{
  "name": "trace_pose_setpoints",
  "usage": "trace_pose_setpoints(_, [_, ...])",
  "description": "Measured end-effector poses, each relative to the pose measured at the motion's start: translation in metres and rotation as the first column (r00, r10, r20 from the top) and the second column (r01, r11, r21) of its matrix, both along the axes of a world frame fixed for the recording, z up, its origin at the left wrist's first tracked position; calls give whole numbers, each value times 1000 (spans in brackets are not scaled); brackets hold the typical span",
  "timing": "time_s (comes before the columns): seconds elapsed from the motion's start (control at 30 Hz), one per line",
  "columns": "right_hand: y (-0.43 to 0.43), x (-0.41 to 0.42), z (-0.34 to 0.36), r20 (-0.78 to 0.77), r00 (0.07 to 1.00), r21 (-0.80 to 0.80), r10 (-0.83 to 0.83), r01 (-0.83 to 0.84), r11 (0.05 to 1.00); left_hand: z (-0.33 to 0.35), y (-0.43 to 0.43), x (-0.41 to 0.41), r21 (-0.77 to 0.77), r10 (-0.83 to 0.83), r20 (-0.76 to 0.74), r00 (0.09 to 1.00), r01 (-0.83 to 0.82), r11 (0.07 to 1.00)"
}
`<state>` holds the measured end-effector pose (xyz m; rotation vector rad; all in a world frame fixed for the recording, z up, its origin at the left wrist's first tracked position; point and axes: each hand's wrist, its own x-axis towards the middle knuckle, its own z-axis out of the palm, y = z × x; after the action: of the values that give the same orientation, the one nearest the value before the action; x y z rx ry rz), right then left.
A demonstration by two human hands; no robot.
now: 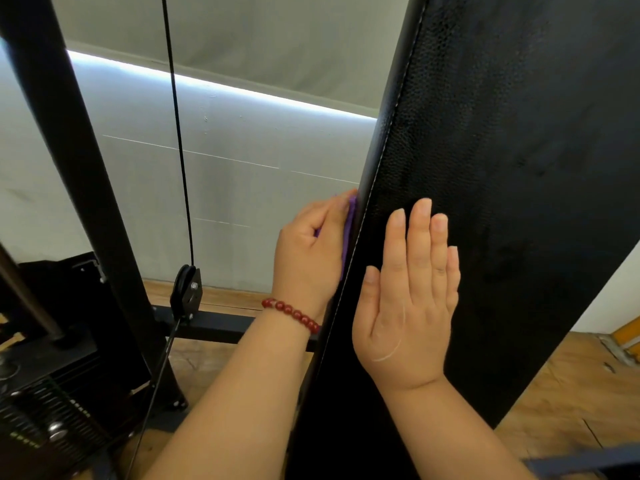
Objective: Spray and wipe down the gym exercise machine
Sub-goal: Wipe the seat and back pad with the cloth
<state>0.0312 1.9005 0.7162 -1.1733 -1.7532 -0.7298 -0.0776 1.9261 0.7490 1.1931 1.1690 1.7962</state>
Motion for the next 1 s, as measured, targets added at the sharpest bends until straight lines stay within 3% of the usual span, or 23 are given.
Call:
trace_pose_setpoints(0.2, [1,-2,-10,-3,1000,32,-29,29,999,-38,-20,-2,-94,-69,-9,998,68,993])
trace_pose_setpoints(0.3, [1,-1,-12,0,1000,35,-24,24,999,-20,-18,0,-35,7,-19,1000,-8,999])
trace_pose_setpoints(0.47, [1,1,-12,14,1000,39,-12,12,999,13,-13,8,190,168,-26,986,-160,969])
trace_pose_setpoints(0.7, [2,1,-13,2,1000,55,-19,19,998,-30,-26,6,191,175,-175,969,-141,971])
trace_pose_setpoints(0.9, [2,0,-13,5,1000,59,-21,20,998,6,-12,8,227,210,-83,974,-187,956])
trace_pose_setpoints(1.0, [2,1,-13,5,1000,59,-7,7,998,-3,-15,11,266,219,-132,967,-179,947])
